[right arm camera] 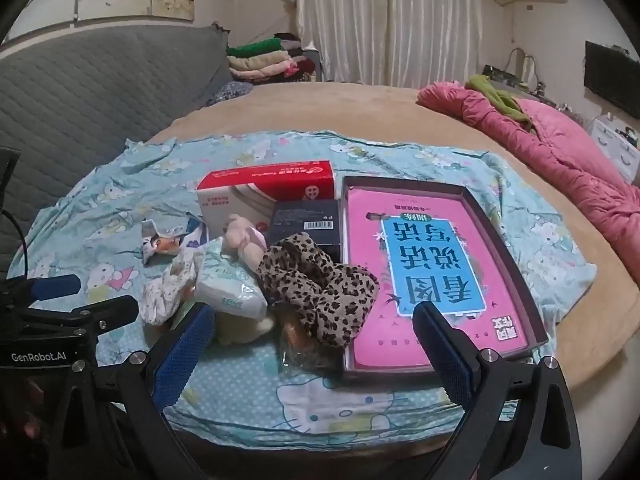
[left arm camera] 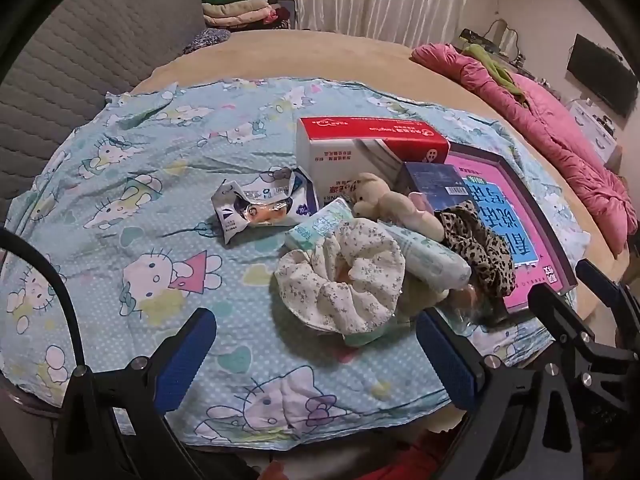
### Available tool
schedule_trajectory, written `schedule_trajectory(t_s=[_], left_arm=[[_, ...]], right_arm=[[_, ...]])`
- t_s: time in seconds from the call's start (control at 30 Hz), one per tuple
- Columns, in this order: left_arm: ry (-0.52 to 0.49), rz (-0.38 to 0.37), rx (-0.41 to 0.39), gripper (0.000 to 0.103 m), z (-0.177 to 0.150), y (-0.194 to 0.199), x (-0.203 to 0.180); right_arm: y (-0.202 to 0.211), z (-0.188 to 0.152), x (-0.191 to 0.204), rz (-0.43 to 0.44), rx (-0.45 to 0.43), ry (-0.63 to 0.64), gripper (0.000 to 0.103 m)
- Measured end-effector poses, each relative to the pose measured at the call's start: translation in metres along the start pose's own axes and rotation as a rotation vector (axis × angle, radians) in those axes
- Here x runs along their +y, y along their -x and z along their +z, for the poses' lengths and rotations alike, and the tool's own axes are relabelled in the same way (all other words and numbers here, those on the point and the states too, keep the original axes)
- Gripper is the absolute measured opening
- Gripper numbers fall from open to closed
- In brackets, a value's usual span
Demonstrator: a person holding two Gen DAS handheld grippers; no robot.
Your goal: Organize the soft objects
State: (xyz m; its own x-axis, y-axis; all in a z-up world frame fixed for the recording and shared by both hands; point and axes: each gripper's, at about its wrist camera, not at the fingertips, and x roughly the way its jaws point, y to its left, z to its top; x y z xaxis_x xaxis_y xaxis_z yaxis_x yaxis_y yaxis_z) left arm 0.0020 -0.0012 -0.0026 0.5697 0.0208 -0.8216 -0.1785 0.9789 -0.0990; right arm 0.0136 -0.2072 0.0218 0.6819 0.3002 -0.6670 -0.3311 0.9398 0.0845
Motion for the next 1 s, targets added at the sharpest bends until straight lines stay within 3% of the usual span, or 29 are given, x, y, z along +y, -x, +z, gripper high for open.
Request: schedule_trajectory(t_s=[1.0], left_arm=[[0.022,-0.024,0.012,0.101,-0.0007,-0.0037,0.001]], right_arm=[[-0.0019,0.0001,0.0023,0.009,0.003,0.003,0.099]])
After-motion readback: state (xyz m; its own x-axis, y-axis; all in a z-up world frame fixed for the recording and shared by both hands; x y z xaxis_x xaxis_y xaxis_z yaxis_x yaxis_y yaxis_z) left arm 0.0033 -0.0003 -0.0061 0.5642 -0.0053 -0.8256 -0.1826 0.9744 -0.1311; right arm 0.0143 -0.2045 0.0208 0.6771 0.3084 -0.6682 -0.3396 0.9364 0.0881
